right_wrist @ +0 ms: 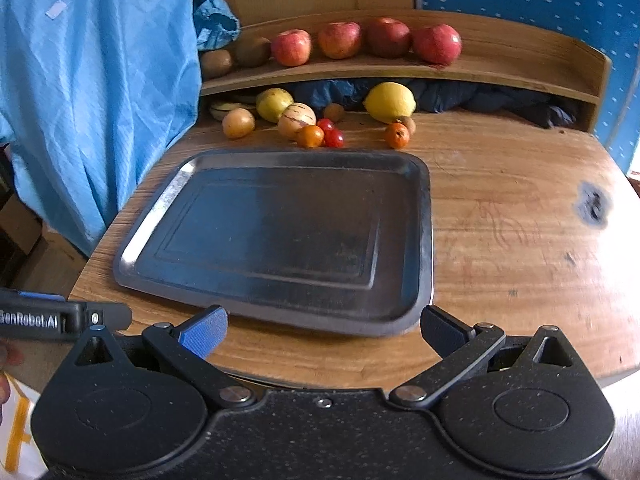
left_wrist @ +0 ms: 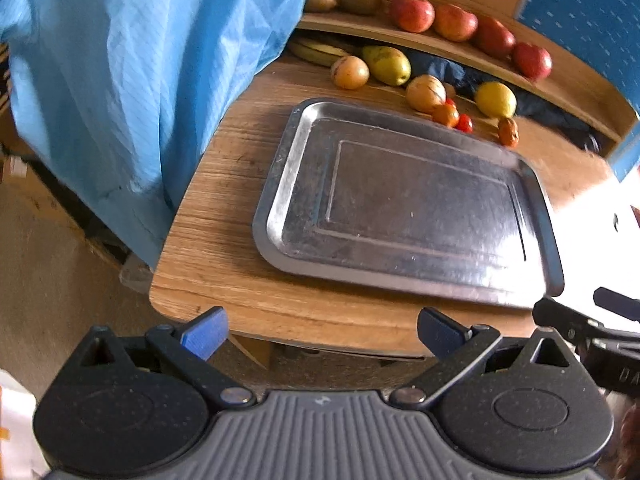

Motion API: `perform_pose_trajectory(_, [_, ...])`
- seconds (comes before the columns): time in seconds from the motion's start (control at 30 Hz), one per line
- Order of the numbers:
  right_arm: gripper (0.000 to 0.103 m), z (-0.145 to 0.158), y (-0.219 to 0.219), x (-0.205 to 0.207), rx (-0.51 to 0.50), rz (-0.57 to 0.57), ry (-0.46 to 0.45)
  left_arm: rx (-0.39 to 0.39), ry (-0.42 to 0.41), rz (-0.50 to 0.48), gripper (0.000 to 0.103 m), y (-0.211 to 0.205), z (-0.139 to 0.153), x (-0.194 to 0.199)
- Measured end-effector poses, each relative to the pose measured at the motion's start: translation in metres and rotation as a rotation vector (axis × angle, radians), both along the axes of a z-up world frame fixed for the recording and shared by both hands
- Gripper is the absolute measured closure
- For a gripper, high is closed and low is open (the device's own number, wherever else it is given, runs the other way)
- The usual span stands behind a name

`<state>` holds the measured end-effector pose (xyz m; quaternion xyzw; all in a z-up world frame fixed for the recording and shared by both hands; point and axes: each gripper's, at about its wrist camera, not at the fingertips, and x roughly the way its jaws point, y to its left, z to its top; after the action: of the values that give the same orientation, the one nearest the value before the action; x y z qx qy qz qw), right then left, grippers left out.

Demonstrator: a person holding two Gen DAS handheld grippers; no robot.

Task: Organize fruits
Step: 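Move left tool toward the yellow spotted fruit while right tool approaches the small orange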

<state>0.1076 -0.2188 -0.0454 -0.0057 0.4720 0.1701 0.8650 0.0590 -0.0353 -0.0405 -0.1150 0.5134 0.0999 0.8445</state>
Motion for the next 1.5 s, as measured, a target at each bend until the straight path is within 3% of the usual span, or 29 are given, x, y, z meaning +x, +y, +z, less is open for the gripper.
perform_pose_trajectory(0.63, [0.0,0.011,-0.028,0.048,0.061,0.147,-0.053,0.035,-0.033,0.113,0.0,-0.019,0.02,0.043])
perform_pose_trajectory(1.1, [0.001,0.013,-0.003,0.06,0.042,0.181,-0.098,0.07,-0.042,-0.019,0.0,0.001,0.029,0.089])
perform_pose_trajectory(1.5, [0.001,0.008,0.028,0.1,-0.015,0.06,-0.094,0.084,-0.061,-0.174,0.0,0.023,0.023,0.155])
